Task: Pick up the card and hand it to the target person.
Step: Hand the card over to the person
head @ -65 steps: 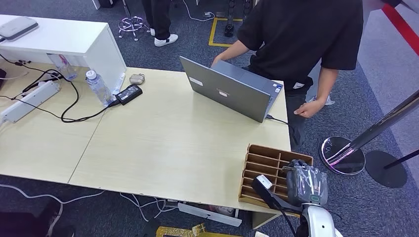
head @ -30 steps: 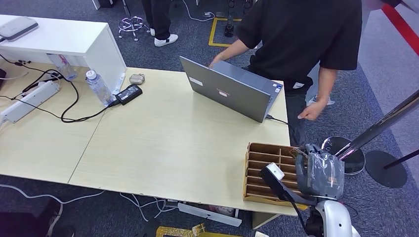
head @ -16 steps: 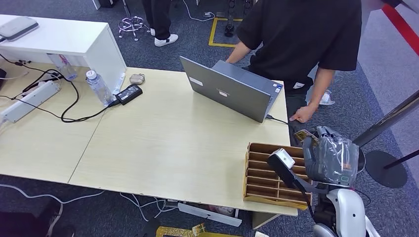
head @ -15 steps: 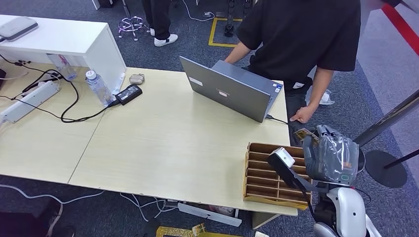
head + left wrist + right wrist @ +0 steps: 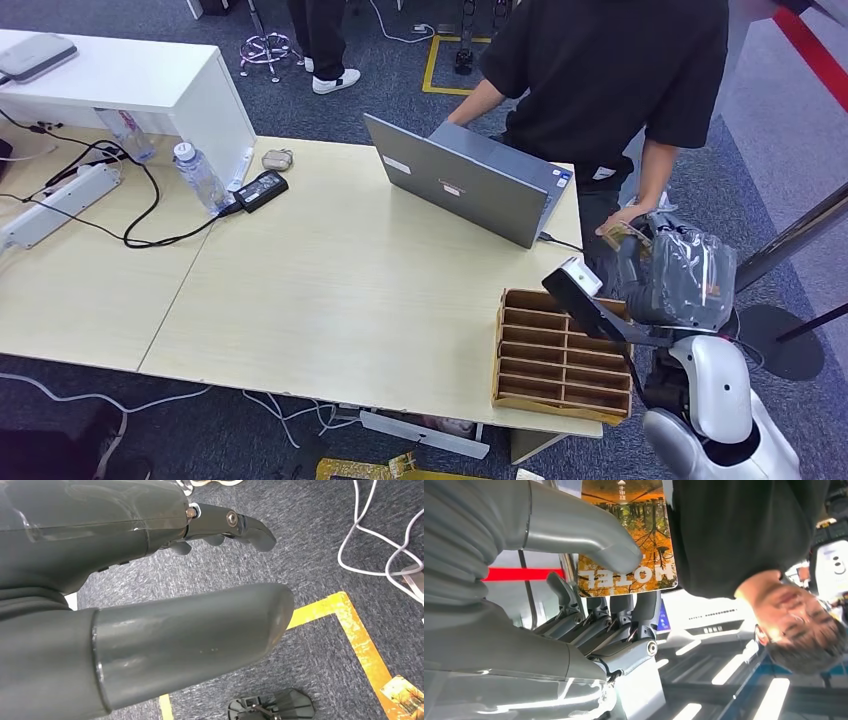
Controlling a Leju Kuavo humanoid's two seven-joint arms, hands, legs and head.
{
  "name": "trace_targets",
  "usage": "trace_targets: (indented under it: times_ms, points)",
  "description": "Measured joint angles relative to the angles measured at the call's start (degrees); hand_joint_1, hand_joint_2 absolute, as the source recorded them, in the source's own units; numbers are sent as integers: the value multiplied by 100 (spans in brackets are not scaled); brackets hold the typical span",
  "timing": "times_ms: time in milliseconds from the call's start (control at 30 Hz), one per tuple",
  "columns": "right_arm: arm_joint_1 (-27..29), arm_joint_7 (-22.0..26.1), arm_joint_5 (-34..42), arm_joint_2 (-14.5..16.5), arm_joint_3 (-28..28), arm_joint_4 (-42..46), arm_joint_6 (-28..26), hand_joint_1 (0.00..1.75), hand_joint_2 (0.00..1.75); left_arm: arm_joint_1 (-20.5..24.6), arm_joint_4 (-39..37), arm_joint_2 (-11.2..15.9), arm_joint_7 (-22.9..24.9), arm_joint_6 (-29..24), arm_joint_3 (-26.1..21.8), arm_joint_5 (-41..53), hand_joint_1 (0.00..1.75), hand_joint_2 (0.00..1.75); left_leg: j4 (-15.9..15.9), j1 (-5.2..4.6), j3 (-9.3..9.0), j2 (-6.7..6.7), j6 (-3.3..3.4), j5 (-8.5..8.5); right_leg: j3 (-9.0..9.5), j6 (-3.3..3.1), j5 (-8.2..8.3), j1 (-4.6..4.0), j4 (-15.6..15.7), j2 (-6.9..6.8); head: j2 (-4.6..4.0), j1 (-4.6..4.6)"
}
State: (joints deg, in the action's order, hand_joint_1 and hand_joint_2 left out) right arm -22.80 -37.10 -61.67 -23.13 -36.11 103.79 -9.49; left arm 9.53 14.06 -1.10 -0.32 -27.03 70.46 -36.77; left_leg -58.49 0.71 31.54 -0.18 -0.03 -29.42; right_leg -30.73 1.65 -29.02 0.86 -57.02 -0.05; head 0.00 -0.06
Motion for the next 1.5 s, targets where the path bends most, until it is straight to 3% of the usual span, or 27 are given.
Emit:
trace_targets:
  times_ms: [133, 300, 567, 1167, 1267, 1333, 1400, 1467, 1500]
  points:
    - [-134, -32, 170, -3, -19, -237, -17, 144, 175, 26, 0, -2, 21, 20, 9, 25, 0, 0, 0, 0, 0, -1, 2, 2, 0, 0, 0, 0, 0, -2, 0, 0]
    - [-182, -42, 241, -17, -51, -501, -310, 138, 175, 44, -1, -4, 32, 47, 16, 62, 0, 0, -1, 0, 1, -2, 3, 2, 0, 0, 0, 0, 0, -2, 0, 0]
    - [-192, -50, -37, -28, -79, -789, -667, 140, 175, 49, 0, -4, 32, 51, 19, 85, 0, 0, -1, 0, 1, -2, 3, 2, 0, 0, 0, 0, 0, -2, 0, 0]
    - [-180, -2, -355, -48, -151, -1108, -799, 133, 175, 52, 0, -4, 54, 51, 34, 111, 0, 0, -1, 0, 1, -1, 3, 2, -1, 0, 0, 0, 0, -2, 0, 0]
    - [-179, 10, -371, -48, -172, -1162, -800, 106, 175, 55, -1, -5, 64, 51, 51, 116, 0, 0, -1, 0, 1, -1, 3, 2, -1, 0, 0, 0, 0, -2, 0, -1]
    - [-172, 16, -374, -48, -189, -1207, -801, 73, 175, 59, 0, -10, 70, 51, 58, 124, 0, 0, -1, 0, 1, -1, 3, 2, -1, 0, 0, 0, 0, -2, 0, -1]
    - [-160, 21, -372, -48, -199, -1261, -789, 29, 175, 62, 0, -15, 74, 51, 64, 136, 0, 0, -1, 0, 1, -1, 3, 2, -1, 0, 0, 0, 0, -2, 0, 0]
    - [-147, 16, -352, -48, -203, -1319, -741, 4, 175, 63, -1, -15, 77, 51, 75, 148, 0, 0, -1, 0, 1, -1, 3, 2, -1, 0, 0, 0, 0, -2, 0, 1]
    - [-138, 12, -335, -48, -204, -1352, -699, 0, 175, 64, -1, -15, 78, 52, 84, 152, 0, 0, -1, 0, 0, -1, 3, 2, -1, 0, 0, 0, 0, -1, 0, 0]
